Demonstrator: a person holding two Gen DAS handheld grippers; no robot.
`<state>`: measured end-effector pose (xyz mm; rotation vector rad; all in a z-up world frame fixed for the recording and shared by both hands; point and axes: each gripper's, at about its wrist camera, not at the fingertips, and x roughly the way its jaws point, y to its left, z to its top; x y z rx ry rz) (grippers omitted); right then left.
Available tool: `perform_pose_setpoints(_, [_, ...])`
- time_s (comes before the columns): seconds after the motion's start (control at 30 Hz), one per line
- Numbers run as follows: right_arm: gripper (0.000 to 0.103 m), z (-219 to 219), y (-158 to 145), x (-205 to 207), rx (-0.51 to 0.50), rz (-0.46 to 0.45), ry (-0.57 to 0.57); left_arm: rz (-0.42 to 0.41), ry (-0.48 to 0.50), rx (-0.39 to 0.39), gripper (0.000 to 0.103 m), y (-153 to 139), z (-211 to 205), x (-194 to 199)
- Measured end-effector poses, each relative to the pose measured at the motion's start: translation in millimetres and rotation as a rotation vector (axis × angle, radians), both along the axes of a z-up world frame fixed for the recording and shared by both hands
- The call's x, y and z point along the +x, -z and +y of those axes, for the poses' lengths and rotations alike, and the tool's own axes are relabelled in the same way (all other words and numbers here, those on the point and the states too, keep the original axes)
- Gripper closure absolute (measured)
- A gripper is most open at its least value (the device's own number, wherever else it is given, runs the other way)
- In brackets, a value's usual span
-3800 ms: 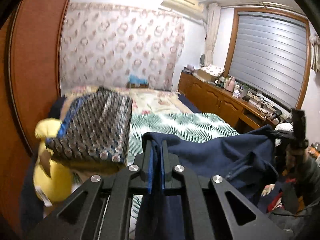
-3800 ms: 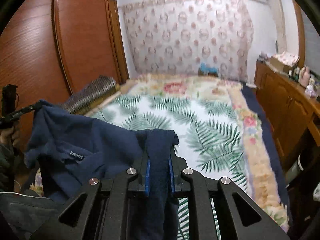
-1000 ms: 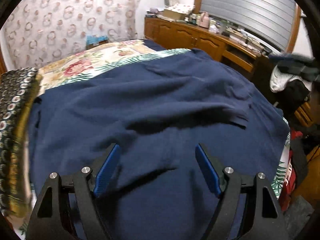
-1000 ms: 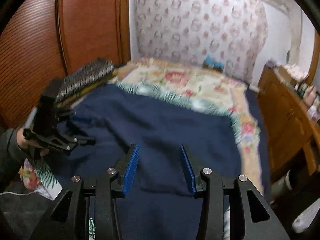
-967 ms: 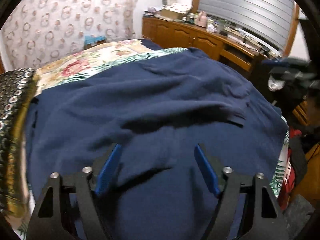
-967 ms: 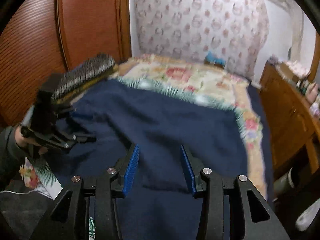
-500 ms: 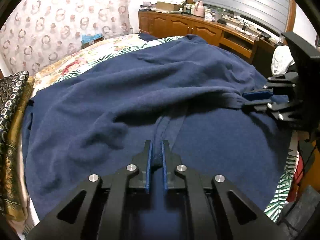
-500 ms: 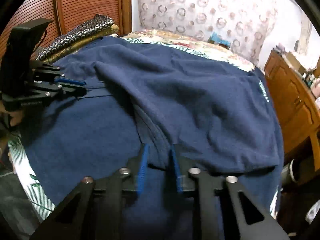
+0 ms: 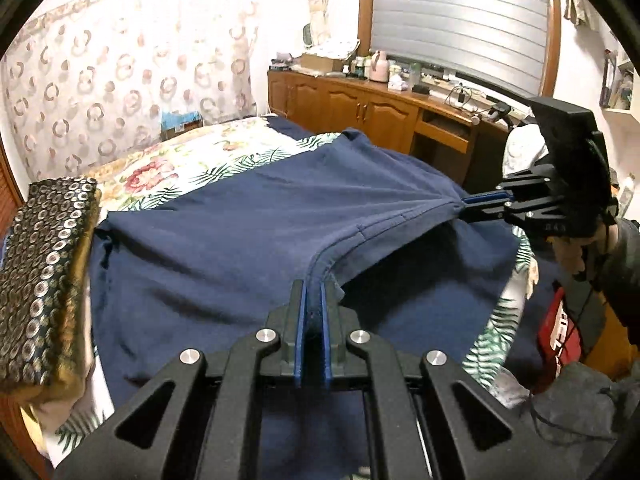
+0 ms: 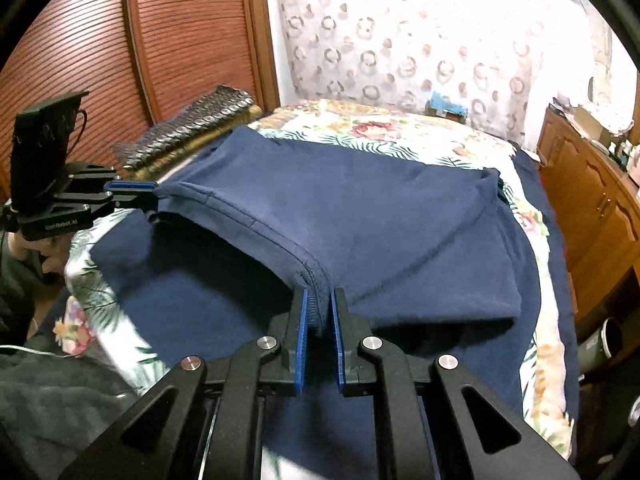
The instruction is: Fold small clothes
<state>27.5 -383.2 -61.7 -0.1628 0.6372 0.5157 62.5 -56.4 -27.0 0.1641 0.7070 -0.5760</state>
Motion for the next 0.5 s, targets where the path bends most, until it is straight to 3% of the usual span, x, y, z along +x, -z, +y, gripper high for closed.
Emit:
perform_pose_setpoints(0.2, [0.092,-3.8,4.4,-29.8,0.017,0.018,-0.044,0.017,-0.010,-0.018,0.096,7.0,7.6,-24.5])
perform_pose_setpoints(0.37, [0.091,-2.2,15.4,-17.3,0.028,0.053,-0.019,0.070,-0.027,-0.041,0.095,22.8,12.2,-18.4])
perform_pose_setpoints(0.4, [0.087,-2.3,18.0,-12.7,0.042,0.065,-0.016,0.078,-0.034,-0.041,0.094,25.3,13.2,-16.9])
perform_pose_setpoints(0.5, [0.083,-5.1,18.2,-3.6,0.052,0.075,0.020,0.073,-0.045,-0.047,0.086,26.2,18.8,-18.1])
